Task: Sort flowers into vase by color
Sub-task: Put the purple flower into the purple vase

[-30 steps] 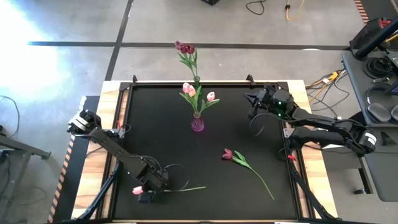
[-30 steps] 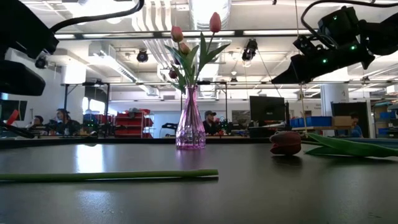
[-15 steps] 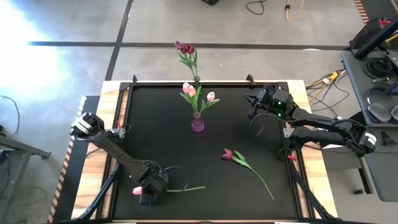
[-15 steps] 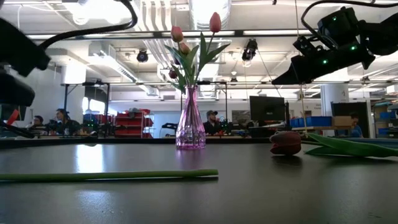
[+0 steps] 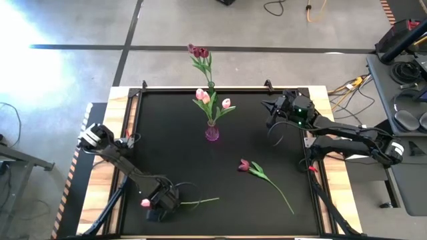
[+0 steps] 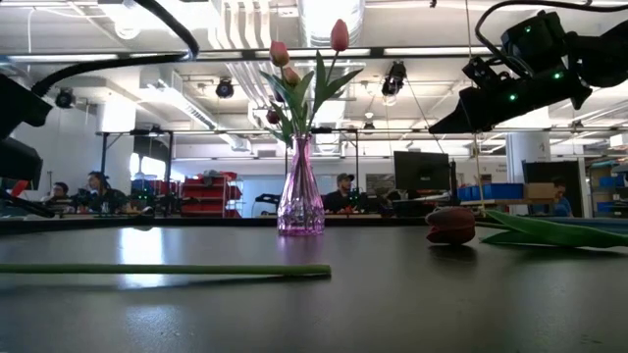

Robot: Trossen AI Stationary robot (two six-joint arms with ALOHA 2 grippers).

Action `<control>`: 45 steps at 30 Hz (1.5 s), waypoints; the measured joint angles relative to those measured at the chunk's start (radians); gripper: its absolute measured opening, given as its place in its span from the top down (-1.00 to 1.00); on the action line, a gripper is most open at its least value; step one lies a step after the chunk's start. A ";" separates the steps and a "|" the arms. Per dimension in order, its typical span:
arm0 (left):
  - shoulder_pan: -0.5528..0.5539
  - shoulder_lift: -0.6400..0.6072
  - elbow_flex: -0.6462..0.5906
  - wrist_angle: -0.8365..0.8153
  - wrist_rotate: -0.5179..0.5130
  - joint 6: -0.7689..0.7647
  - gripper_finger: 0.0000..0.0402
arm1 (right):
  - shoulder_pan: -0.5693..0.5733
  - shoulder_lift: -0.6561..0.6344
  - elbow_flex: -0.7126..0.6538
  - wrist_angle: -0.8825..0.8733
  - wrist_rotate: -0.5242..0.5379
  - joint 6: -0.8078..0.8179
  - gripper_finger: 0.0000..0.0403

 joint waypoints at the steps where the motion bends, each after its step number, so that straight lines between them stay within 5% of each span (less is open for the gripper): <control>1: 0.003 -0.004 0.000 0.001 0.000 0.011 0.97 | 0.000 0.000 0.000 0.000 0.000 0.002 0.94; 9: 0.074 -0.014 -0.002 0.039 -0.015 0.136 0.99 | 0.025 0.000 0.000 0.000 0.000 -0.016 0.94; 21: 0.319 -0.040 -0.002 0.099 -0.018 0.337 1.00 | 0.126 0.000 0.000 0.000 0.001 -0.092 0.94; 37: 0.583 -0.041 -0.002 0.149 -0.023 0.381 0.99 | 0.494 0.019 0.000 0.000 0.069 -0.184 0.94; 45: 0.596 -0.041 -0.001 0.163 -0.078 0.418 0.70 | 0.601 0.163 0.074 -0.024 0.135 -0.122 0.92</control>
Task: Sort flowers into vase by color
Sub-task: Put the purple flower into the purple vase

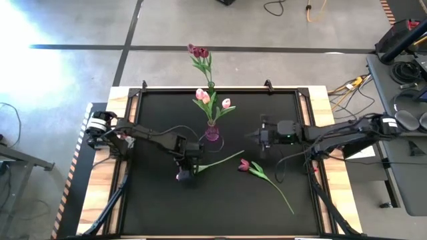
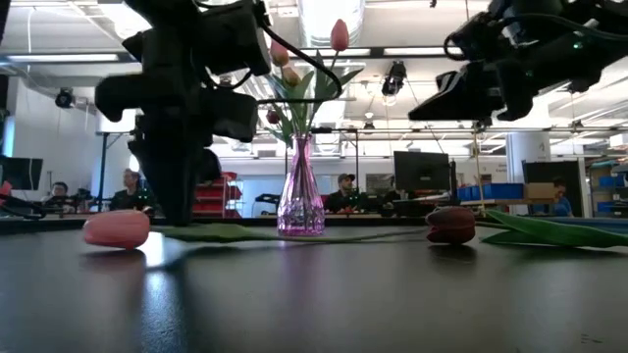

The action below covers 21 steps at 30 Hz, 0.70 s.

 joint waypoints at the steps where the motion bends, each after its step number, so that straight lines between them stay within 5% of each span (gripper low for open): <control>1: -0.005 -0.003 0.000 -0.004 -0.025 0.011 0.65 | 0.008 0.029 0.013 -0.001 0.005 0.005 0.90; 6: -0.056 -0.054 -0.054 0.064 -0.120 0.074 0.47 | 0.044 0.173 0.090 0.002 0.007 0.049 0.65; 12: -0.077 -0.190 -0.243 0.376 -0.126 0.049 0.51 | 0.088 0.344 0.198 0.000 0.005 0.096 0.33; 21: -0.077 -0.399 -0.473 0.700 -0.230 0.048 0.61 | 0.154 0.551 0.409 -0.076 0.004 0.177 0.24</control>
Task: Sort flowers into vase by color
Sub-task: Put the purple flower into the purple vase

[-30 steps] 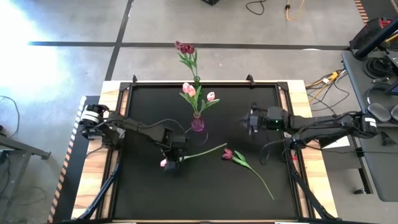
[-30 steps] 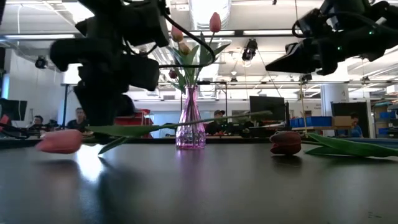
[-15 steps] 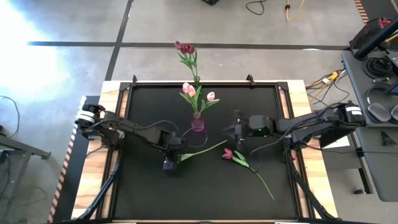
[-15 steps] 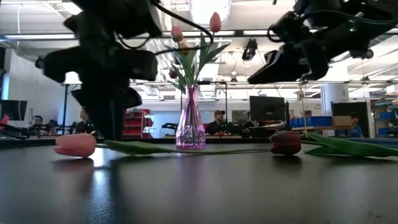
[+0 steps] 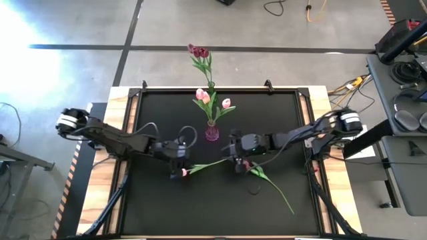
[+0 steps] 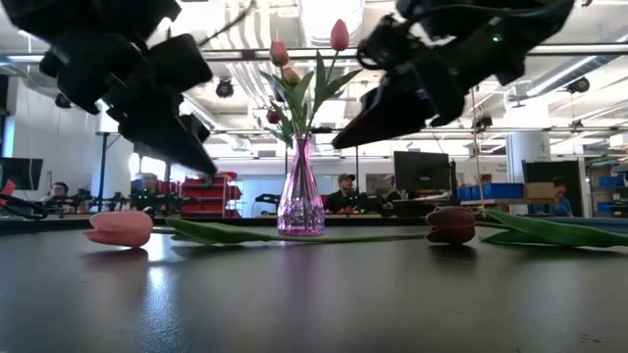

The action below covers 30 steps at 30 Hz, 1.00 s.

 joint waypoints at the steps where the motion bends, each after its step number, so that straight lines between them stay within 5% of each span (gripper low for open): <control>1: -0.001 -0.018 -0.024 0.044 -0.022 0.007 0.61 | 0.006 0.024 0.021 -0.001 0.000 0.022 0.25; 12: 0.001 -0.116 -0.287 0.556 -0.112 0.125 0.61 | 0.025 0.304 0.278 -0.110 0.000 0.094 0.27; 30: 0.004 -0.123 -0.299 0.588 -0.160 0.179 0.61 | 0.012 0.561 0.675 -0.510 -0.019 0.177 0.38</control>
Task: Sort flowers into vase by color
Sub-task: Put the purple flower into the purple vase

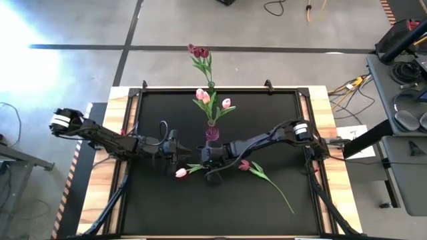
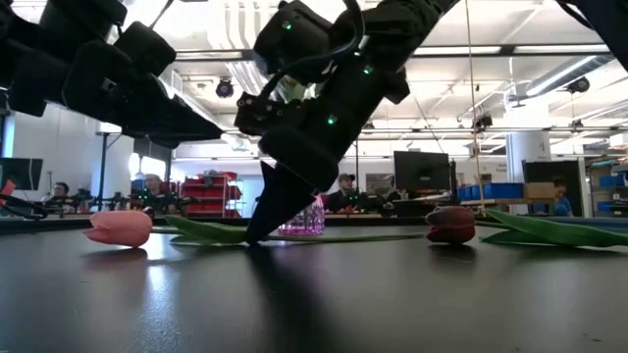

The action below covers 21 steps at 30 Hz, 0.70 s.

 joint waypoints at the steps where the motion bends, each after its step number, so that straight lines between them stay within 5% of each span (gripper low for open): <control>1: 0.000 0.000 0.000 0.003 0.000 0.000 0.61 | -0.002 0.000 0.006 -0.011 0.001 0.003 0.43; 7: 0.000 0.004 -0.006 0.002 0.000 0.001 0.61 | -0.031 -0.007 0.008 -0.040 -0.070 0.013 0.89; 15: 0.001 -0.020 -0.017 0.168 -0.044 0.070 0.61 | -0.036 -0.099 -0.033 -0.066 -0.069 -0.098 0.93; 21: 0.001 -0.090 -0.049 0.296 -0.143 0.168 0.61 | -0.042 -0.304 -0.261 0.159 0.002 -0.102 0.94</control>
